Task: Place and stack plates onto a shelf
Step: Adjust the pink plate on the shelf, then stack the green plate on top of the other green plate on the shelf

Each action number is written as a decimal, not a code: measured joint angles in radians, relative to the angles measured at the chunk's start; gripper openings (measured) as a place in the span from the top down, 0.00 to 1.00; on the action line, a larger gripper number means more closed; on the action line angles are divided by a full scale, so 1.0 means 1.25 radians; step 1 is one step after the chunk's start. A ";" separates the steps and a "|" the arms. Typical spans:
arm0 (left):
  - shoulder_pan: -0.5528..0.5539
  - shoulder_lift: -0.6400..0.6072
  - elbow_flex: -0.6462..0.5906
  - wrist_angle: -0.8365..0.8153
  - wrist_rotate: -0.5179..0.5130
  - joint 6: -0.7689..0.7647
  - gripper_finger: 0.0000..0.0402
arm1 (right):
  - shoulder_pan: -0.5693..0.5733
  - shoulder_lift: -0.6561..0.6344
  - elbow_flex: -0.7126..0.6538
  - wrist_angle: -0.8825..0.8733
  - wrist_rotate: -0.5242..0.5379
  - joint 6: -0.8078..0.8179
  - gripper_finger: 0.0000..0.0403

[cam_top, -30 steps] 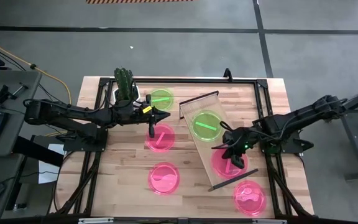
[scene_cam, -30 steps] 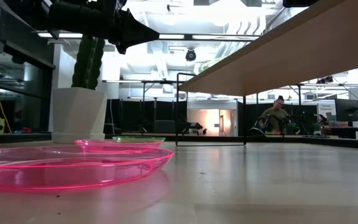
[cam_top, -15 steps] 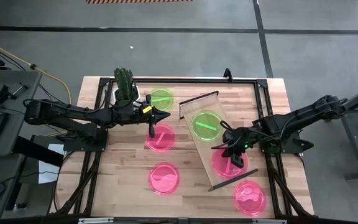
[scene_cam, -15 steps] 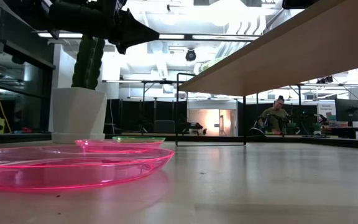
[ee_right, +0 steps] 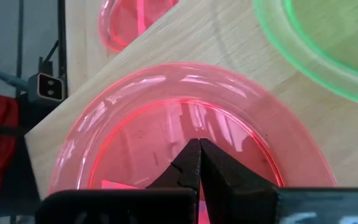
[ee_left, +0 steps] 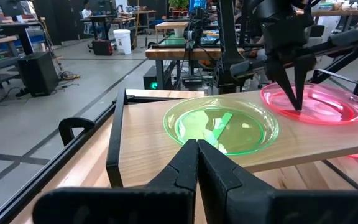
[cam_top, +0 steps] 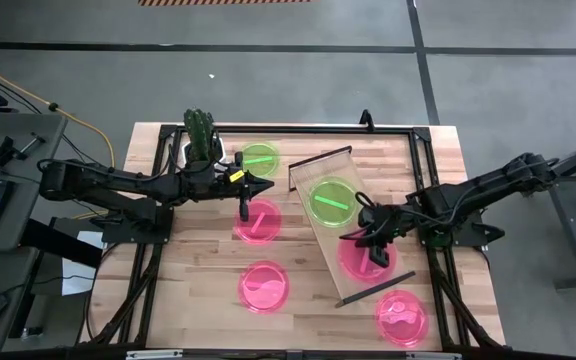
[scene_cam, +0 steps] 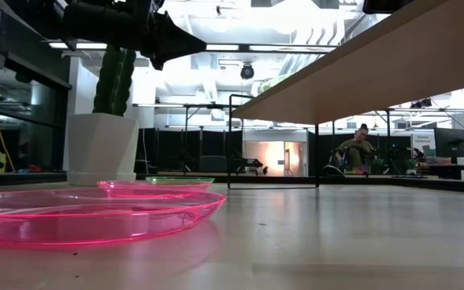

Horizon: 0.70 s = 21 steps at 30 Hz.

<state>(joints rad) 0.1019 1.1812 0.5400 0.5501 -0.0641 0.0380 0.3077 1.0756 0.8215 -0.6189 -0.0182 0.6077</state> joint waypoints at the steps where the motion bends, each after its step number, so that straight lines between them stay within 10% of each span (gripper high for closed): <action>1: 0.000 0.000 0.000 0.000 0.000 0.000 1.00 | 0.000 0.000 0.000 0.000 0.006 -0.004 1.00; 21: 0.000 -0.023 0.000 -0.024 0.026 -0.069 1.00 | 0.001 -0.002 0.124 -0.001 0.118 -0.217 1.00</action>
<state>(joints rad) 0.1020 1.1528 0.5400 0.5200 -0.0313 -0.0486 0.3084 1.0733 0.9761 -0.6201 0.1294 0.3364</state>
